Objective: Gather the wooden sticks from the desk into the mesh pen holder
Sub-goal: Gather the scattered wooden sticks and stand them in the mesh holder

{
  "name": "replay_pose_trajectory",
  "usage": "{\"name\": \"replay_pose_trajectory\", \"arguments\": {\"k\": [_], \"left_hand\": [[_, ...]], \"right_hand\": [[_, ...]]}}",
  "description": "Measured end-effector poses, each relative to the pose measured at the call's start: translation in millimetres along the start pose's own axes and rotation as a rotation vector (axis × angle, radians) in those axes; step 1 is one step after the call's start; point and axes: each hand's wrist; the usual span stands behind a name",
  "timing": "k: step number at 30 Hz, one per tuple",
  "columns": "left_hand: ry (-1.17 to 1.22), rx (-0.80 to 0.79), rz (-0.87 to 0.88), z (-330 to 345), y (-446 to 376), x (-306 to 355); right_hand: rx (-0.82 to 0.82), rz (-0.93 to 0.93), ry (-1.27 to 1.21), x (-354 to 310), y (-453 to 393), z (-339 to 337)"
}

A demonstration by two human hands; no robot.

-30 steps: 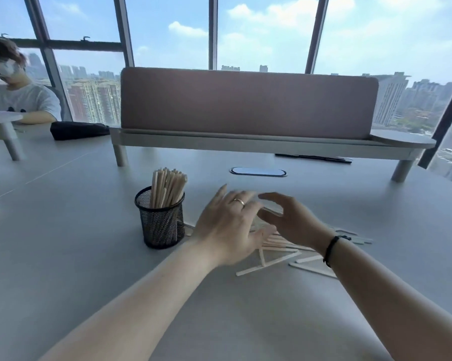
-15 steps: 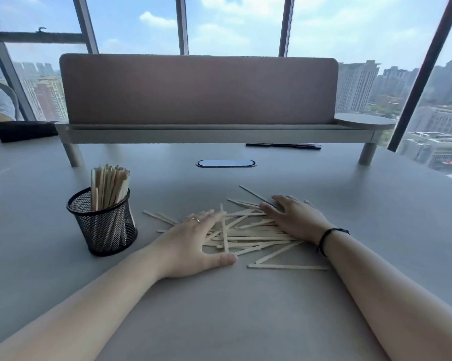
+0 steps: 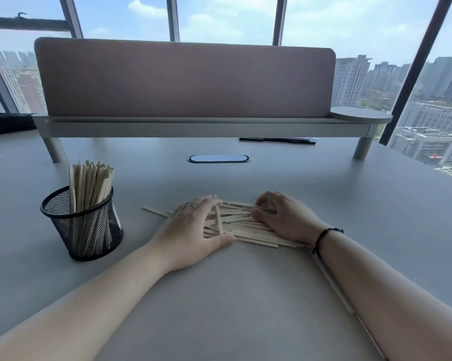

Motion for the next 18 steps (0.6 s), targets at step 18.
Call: {"name": "replay_pose_trajectory", "arguments": {"k": [18], "left_hand": [[-0.061, -0.162, -0.019, -3.8, 13.8, -0.3]], "right_hand": [[0.054, -0.160, -0.084, -32.9, 0.0, 11.5]]}}
Point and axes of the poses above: each hand's wrist, its own y-axis away from the middle knuckle, its own z-axis out of the palm, x = y × z, and after that the axes turned 15 degrees about -z, right-handed
